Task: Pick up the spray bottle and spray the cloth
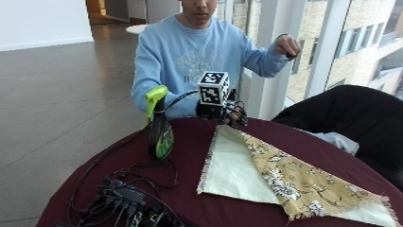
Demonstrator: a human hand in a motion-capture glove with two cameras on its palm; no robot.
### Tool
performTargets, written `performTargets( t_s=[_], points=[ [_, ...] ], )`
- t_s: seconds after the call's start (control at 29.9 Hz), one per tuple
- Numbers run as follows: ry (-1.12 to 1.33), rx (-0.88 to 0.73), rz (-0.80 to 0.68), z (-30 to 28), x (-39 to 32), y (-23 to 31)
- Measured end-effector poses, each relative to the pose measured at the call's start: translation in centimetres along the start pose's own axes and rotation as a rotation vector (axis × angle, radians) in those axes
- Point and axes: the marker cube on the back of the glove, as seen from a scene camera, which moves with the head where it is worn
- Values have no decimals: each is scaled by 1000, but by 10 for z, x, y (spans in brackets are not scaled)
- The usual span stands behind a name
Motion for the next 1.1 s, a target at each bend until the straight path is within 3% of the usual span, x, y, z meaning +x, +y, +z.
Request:
performTargets(
  t_s=[0.7,1.1],
  points=[
    [74,-37,54,4,16,-52],
    [90,-3,57,-5,12,-2]
  ],
)
